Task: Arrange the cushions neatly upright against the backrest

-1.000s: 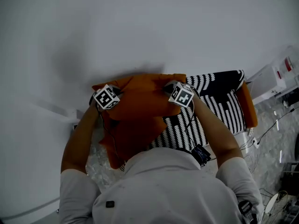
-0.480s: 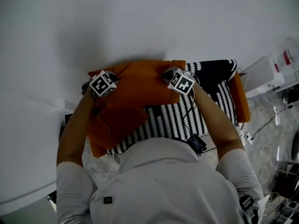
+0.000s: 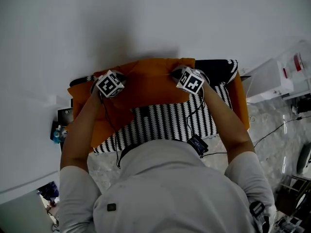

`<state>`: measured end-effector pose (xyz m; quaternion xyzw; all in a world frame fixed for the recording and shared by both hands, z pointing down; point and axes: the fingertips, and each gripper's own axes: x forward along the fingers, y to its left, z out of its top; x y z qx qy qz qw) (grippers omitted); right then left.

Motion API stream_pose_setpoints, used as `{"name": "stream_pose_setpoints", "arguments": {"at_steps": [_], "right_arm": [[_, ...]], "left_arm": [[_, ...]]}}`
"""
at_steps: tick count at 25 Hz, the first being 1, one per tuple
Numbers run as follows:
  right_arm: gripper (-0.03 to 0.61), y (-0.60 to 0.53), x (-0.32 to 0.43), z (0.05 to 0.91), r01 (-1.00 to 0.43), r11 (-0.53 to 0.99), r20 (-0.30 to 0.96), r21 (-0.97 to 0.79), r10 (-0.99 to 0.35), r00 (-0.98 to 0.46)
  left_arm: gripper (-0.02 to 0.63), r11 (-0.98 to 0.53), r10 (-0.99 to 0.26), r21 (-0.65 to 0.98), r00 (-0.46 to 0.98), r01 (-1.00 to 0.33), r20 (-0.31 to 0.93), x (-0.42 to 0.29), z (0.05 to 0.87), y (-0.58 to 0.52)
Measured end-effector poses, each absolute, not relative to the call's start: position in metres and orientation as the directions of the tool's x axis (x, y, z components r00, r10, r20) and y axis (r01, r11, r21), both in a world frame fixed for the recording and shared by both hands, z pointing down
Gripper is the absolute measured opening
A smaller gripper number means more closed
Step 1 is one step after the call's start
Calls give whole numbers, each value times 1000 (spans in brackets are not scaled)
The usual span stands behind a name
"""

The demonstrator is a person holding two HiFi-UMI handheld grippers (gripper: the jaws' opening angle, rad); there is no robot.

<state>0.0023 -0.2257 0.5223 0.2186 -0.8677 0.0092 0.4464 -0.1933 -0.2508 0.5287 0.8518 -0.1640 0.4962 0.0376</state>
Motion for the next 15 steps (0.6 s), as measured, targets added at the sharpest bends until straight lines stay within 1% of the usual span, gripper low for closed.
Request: {"name": "stream_pose_setpoints", "arguments": {"at_steps": [3, 7, 15], "right_arm": [[29, -227, 32, 537, -395, 902, 789, 172, -366, -493], [29, -230, 54, 558, -403, 900, 799, 163, -360, -481], [29, -233, 81, 607, -412, 903, 831, 120, -318, -457]], "left_arm": [[21, -941, -235, -88, 446, -326, 863, -165, 542, -249], [21, -934, -238, -83, 431, -347, 870, -144, 562, -251], [21, -929, -228, -74, 401, -363, 887, -121, 604, -256]]}}
